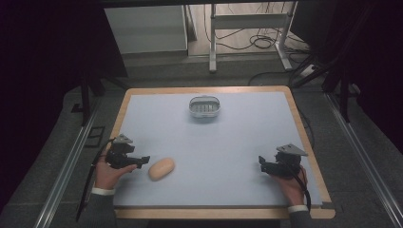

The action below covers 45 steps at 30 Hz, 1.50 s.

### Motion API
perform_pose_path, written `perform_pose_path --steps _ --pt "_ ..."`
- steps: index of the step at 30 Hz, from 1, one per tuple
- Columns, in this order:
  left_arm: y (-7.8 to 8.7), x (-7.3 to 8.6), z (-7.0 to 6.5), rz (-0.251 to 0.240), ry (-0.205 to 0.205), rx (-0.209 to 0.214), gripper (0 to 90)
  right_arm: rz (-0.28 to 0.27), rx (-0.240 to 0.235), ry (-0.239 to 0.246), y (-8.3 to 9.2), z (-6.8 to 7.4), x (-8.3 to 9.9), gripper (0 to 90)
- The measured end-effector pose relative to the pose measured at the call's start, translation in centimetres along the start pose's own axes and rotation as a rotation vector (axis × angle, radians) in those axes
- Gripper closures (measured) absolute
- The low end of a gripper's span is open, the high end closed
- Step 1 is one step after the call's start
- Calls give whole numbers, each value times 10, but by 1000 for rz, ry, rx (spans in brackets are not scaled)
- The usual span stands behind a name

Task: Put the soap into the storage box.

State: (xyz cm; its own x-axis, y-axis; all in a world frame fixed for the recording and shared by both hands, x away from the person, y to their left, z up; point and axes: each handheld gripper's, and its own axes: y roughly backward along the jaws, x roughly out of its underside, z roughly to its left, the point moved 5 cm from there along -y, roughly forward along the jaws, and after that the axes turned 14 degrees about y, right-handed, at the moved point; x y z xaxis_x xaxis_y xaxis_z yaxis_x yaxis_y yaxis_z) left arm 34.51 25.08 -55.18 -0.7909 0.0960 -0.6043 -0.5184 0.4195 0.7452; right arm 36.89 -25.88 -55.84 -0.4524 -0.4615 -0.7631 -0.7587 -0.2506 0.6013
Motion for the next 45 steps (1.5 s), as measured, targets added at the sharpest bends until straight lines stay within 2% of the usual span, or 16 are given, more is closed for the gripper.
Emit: perform_pose_path --steps 1,2,8,14,19,25,30,36,39,42,45 --pt "0 0 0 0 0 0 164 0 0 0 0 0 0 58" --pt "1 0 0 -3 -1 -1 165 -5 24 4 1 0 0 58" --pt "5 1 0 -5 1 -15 171 -4 -8 11 0 0 0 102" --pt "8 3 -2 -5 0 -21 179 -18 6 31 2 2 0 107" --pt "11 1 -2 -14 5 -12 189 -31 4 6 3 0 0 107" --pt "6 -3 -4 11 -13 -14 195 -39 3 -12 4 -1 1 107" --pt "2 -6 -13 37 -53 -5 195 -40 8 -13 5 -2 1 107" --pt "5 -10 -19 53 -53 8 190 -43 14 -16 5 -2 1 107" --pt "7 -13 -25 57 -67 17 191 -41 11 -16 5 -2 1 107" --pt "10 -17 -34 61 -84 53 192 -40 12 -18 5 -2 1 107" --pt "12 -19 -40 65 -104 52 193 -40 14 -16 5 -2 1 108"
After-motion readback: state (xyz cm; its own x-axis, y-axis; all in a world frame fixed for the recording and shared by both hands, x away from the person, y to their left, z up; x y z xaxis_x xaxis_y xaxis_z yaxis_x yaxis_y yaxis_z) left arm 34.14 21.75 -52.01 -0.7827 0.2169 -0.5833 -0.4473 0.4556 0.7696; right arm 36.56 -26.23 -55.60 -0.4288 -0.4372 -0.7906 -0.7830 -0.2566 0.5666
